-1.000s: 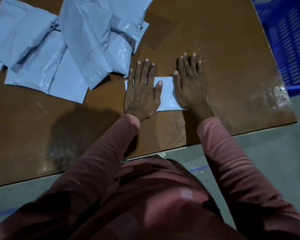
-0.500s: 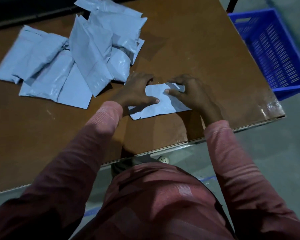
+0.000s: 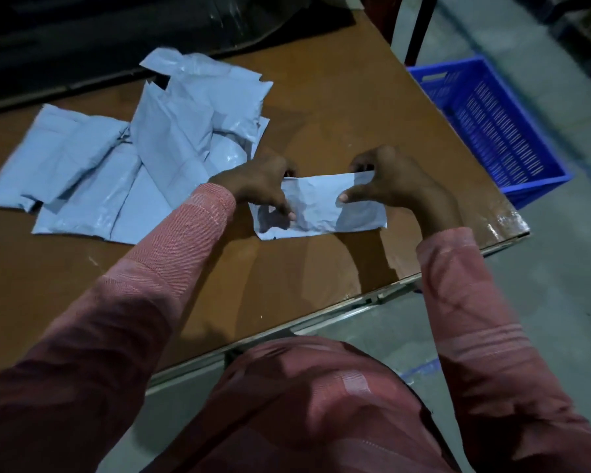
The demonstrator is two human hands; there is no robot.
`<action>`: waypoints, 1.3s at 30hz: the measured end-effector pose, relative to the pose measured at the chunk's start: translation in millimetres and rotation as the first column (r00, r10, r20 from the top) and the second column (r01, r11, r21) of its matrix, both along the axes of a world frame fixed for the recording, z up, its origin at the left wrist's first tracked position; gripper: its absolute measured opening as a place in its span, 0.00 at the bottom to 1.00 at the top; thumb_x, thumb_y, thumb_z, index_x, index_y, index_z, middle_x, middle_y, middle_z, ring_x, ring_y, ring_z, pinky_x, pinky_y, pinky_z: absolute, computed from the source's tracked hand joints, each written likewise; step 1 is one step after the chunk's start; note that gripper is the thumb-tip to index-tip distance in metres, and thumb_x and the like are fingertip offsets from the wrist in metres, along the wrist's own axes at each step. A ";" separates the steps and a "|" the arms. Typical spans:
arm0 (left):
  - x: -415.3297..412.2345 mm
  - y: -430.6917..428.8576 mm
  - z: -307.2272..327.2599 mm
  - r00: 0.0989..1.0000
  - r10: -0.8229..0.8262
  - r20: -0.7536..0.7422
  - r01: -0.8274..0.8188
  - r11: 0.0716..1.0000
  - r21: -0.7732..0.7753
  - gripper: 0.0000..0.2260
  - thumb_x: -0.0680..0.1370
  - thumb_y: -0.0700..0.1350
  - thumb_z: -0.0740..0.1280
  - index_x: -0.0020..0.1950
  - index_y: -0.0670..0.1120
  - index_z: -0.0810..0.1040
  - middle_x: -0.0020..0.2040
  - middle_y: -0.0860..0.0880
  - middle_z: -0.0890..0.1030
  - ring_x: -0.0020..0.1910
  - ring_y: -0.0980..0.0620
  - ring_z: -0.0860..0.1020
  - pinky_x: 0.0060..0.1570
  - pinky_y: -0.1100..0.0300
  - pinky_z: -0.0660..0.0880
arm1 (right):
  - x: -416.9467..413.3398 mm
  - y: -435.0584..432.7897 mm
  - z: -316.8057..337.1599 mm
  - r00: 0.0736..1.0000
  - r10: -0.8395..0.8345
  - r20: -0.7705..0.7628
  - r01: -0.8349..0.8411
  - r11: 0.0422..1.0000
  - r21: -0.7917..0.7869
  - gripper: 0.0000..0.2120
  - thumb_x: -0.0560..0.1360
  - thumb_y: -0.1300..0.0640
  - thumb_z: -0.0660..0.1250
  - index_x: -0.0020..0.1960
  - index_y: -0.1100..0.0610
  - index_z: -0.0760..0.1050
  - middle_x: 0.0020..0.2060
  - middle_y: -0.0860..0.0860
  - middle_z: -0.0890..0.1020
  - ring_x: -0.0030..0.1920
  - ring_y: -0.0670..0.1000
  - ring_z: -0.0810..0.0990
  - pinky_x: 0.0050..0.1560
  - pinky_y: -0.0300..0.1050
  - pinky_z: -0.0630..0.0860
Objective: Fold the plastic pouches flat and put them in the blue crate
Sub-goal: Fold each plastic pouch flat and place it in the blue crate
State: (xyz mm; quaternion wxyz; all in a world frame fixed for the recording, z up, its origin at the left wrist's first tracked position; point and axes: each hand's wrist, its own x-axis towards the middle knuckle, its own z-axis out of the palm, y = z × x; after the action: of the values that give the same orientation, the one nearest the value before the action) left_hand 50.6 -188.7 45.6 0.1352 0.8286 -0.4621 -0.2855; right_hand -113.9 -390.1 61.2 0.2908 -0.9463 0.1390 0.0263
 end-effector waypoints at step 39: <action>127.0 -531.0 -13.3 0.704 -0.301 0.643 0.425 0.904 -0.042 0.07 0.71 0.44 0.76 0.48 0.50 0.88 0.49 0.48 0.81 0.60 0.41 0.73 0.52 0.51 0.62 | 22.2 -385.0 -112.8 0.687 -0.619 0.380 0.679 0.734 -0.030 0.08 0.72 0.49 0.73 0.51 0.48 0.84 0.44 0.47 0.85 0.48 0.55 0.83 0.42 0.49 0.78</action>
State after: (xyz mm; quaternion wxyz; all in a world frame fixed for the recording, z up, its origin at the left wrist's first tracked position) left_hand 177.6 -719.7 32.3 -0.0069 0.7510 -0.6596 0.0277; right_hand -91.7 -775.1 -51.7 0.2197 -0.8452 0.4141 -0.2567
